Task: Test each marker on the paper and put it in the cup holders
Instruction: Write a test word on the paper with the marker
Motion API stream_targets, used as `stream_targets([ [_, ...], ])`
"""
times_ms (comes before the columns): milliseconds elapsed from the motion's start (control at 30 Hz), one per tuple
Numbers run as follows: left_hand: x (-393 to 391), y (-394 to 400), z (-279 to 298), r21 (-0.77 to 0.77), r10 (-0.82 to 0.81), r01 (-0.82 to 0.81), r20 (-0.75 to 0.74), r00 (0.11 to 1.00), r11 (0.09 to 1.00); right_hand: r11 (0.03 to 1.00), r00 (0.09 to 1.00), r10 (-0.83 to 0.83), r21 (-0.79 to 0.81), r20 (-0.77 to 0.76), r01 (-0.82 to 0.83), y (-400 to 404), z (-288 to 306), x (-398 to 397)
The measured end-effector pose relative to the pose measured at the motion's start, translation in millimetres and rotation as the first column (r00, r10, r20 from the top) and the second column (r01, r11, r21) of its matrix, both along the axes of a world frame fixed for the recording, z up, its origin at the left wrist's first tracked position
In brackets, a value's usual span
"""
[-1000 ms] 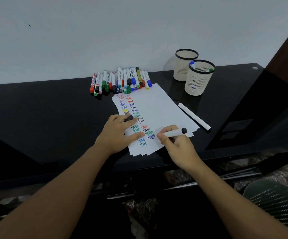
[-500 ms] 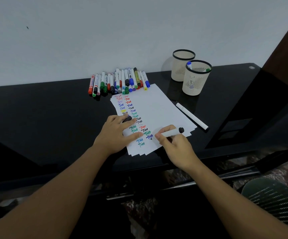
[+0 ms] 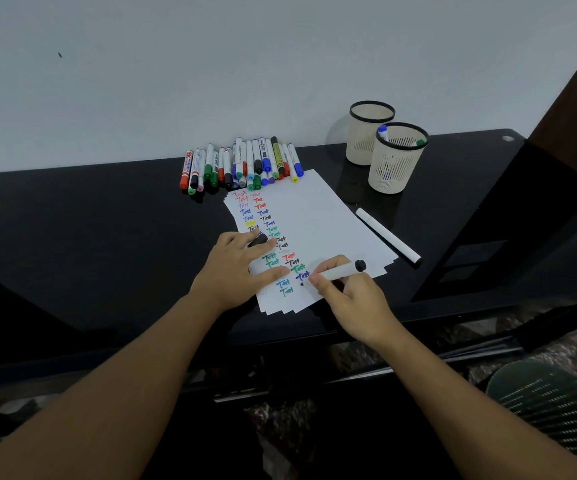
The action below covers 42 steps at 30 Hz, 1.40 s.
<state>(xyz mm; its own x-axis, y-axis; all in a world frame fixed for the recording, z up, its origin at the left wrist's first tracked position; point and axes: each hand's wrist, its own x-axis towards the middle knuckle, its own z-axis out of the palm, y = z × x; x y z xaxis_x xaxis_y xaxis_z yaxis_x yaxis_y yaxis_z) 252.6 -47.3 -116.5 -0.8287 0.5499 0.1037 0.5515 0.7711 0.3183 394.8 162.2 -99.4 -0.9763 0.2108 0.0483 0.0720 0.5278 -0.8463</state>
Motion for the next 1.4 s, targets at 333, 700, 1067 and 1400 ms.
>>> stream_targets([
  [333, -0.6, 0.0, 0.2, 0.003, 0.001, -0.001, 0.001, 1.000, 1.000, 1.000, 1.000, -0.010, 0.006, 0.017, 0.010, 1.9, 1.8, 0.6],
  [700, -0.5, -0.1, -1.9, 0.026, 0.003, -0.003, -0.001, 1.000, 1.000, 1.000, 1.000, -0.019, -0.008, 0.017, 0.019, 3.1, -0.4, 1.7],
  [1067, -1.1, -0.1, -1.0, 0.006, 0.008, -0.008, 0.009, 1.000, 1.000, 0.999, 0.999, -0.040, -0.020, -0.014, 0.040, 4.5, -2.2, 1.1],
  [1400, 0.3, 0.0, -0.3, 0.019, 0.008, -0.008, 0.017, 1.000, 1.000, 0.999, 0.999, -0.031, 0.002, -0.025, 0.032, 3.5, 0.2, 2.6],
])
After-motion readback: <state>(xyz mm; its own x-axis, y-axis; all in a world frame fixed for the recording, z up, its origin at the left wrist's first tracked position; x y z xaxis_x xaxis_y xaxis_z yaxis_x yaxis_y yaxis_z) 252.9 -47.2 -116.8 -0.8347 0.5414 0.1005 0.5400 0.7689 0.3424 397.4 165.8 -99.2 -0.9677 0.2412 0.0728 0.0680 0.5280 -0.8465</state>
